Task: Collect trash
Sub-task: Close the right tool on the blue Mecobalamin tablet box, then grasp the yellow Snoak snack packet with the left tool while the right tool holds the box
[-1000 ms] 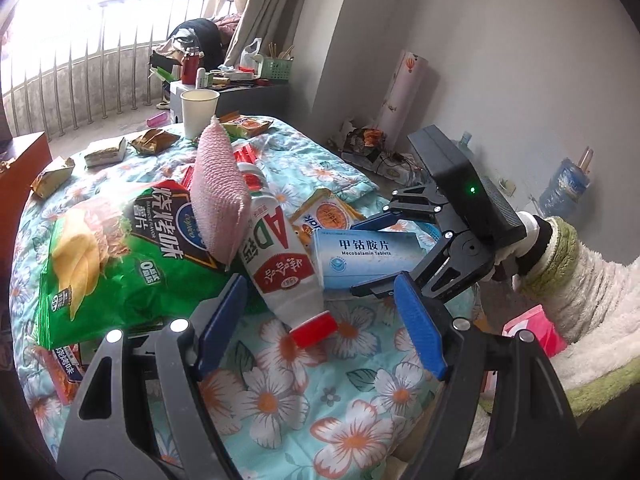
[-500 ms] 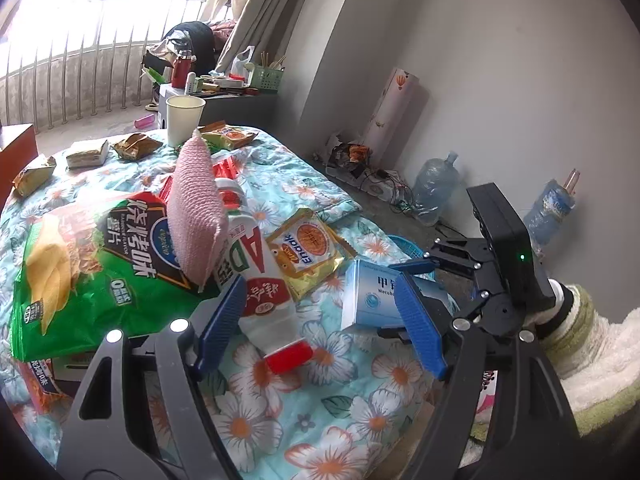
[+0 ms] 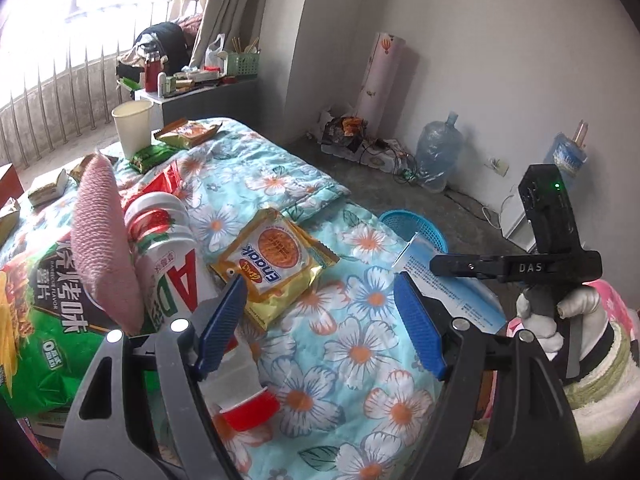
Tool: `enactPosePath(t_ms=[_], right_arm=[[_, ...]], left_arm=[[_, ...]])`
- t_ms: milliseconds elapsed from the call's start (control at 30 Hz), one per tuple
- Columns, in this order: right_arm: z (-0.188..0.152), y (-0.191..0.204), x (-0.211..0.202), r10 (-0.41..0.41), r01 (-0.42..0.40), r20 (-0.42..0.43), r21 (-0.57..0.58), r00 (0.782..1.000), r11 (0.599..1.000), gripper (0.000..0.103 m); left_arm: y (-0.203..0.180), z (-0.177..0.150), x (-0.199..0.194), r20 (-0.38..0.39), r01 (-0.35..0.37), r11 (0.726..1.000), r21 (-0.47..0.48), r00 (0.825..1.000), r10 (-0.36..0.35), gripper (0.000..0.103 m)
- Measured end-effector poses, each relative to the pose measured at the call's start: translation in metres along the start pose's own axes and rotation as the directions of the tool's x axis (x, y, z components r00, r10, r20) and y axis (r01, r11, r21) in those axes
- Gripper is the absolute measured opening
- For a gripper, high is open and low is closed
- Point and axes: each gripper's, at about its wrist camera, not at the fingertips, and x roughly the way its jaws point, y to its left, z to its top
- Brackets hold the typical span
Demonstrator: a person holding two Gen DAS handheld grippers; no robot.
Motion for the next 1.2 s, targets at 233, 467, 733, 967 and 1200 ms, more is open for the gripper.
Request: enactPosePath(t_ms=[233, 467, 733, 967, 1200], right_arm=[[-0.009, -0.004, 0.000, 0.022, -0.022, 0.009, 0.007, 1.000, 1.000, 0.075], [-0.011, -0.004, 0.004, 0.028, -0.028, 0.010, -0.004, 1.000, 1.000, 0.075], [-0.015, -0.006, 0.006, 0.036, -0.036, 0.009, 0.000, 0.999, 0.999, 0.074], [-0.016, -0.009, 0.000, 0.046, -0.046, 0.019, 0.009, 0.999, 0.999, 0.074], [-0.016, -0.010, -0.007, 0.036, -0.037, 0.041, 0.013, 0.999, 0.999, 0.074]], left_arm=[[0.022, 0.033, 0.057, -0.141, 0.064, 0.967, -0.245, 0.985, -0.101, 0.061], [0.019, 0.054, 0.112, -0.245, -0.054, 0.963, -0.264, 0.969, -0.013, 0.061], [0.004, 0.052, 0.136, -0.303, -0.211, 0.972, -0.105, 0.938, 0.171, 0.050], [0.006, 0.047, 0.130, -0.285, -0.221, 0.971, -0.093, 0.940, 0.187, 0.017], [0.000, 0.044, 0.108, -0.226, -0.206, 0.975, -0.079, 0.957, 0.184, 0.002]])
